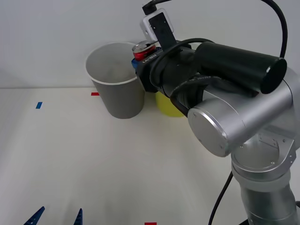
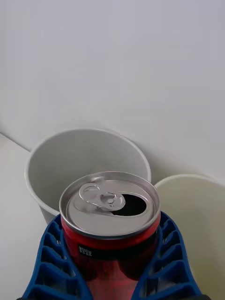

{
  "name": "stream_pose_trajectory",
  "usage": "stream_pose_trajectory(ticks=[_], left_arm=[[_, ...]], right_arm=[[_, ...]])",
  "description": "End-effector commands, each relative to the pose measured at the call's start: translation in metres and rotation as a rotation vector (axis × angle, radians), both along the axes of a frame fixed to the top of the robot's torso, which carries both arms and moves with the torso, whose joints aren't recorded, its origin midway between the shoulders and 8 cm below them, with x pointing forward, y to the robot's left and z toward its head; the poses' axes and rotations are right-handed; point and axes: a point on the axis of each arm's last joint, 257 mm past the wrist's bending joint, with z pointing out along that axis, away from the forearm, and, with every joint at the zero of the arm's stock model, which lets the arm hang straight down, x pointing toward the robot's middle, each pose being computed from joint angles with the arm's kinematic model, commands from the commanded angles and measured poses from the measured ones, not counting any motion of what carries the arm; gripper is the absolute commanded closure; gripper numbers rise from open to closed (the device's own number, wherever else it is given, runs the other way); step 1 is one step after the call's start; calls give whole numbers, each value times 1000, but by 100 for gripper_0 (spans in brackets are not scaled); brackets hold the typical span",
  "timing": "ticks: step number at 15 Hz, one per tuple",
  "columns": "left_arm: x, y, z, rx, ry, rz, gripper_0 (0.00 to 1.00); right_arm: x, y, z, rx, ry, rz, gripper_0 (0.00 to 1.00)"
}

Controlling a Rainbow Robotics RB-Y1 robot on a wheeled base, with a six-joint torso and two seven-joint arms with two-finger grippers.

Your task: Put cans in the gray bin and PET bottles in the light green bin.

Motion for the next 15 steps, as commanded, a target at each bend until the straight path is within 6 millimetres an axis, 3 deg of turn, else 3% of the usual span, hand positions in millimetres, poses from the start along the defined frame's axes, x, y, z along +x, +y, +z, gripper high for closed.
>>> stream_pose_trajectory(ticks=[1, 5, 11, 15], left_arm=[[0, 0, 0, 0, 0, 0, 0], [0, 0, 0, 0, 0, 0, 0], [0, 0, 0, 0, 0, 0, 0], [0, 0, 0, 0, 0, 0, 0]], right_arm=[[25, 26, 15, 32, -11, 59, 92], [65, 55, 43, 178, -106, 124, 92], [114, 74, 27, 317, -219, 136, 93], [120, 95, 9, 314, -175, 158, 93]])
